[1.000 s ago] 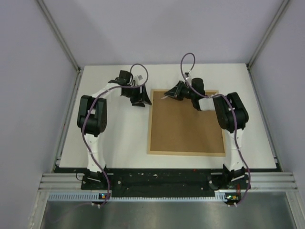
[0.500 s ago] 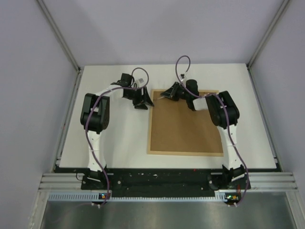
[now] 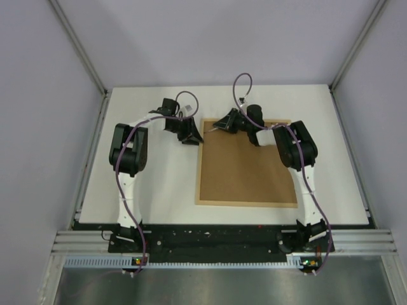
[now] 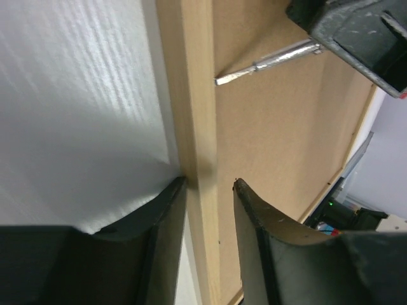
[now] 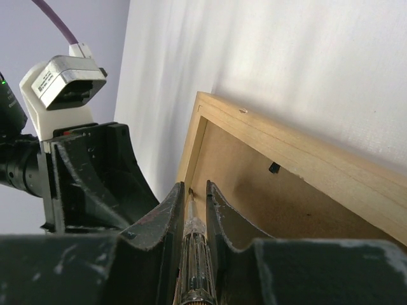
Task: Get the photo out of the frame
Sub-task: Release the photo frame item from the photo frame.
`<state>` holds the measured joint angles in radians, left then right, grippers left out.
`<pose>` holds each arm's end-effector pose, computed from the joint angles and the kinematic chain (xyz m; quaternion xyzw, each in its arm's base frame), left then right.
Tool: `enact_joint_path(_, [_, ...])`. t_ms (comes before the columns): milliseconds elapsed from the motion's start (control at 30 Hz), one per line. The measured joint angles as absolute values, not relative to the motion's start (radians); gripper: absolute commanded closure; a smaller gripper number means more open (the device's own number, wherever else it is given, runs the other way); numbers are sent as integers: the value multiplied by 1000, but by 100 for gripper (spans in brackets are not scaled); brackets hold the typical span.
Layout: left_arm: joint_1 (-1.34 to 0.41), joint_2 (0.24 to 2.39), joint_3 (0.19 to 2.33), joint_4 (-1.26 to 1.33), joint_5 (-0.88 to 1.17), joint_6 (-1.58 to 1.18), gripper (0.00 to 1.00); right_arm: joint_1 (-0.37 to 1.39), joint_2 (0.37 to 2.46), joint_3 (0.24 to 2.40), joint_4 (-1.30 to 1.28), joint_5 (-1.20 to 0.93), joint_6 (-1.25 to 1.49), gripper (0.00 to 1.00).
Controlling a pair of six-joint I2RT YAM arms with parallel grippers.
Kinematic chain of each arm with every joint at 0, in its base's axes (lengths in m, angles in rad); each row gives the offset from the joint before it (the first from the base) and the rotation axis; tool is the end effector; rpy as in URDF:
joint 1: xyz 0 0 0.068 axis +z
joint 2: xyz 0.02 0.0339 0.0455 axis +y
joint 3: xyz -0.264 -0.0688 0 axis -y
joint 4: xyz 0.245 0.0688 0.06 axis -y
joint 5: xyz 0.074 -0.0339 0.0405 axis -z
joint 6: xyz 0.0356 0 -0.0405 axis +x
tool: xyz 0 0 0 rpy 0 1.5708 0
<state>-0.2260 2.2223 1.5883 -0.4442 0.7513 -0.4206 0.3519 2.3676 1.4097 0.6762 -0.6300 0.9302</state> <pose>0.4432 -0.1268 0.1385 0.0014 0.9066 -0.4094 0.1020 0.4598 0.1912 0.1036 0.0383 0.7816 0.5401 0.3097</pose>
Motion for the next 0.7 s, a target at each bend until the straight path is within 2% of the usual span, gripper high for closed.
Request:
enact_joint_path(300, [-224,2235,1588,-449,729,-420,82,353,2396,1436,690,-642,955,100])
enact_joint_path(700, [-234,2234,1597,-466,699,-434,79,363,2395,1443,662,-613,989,100])
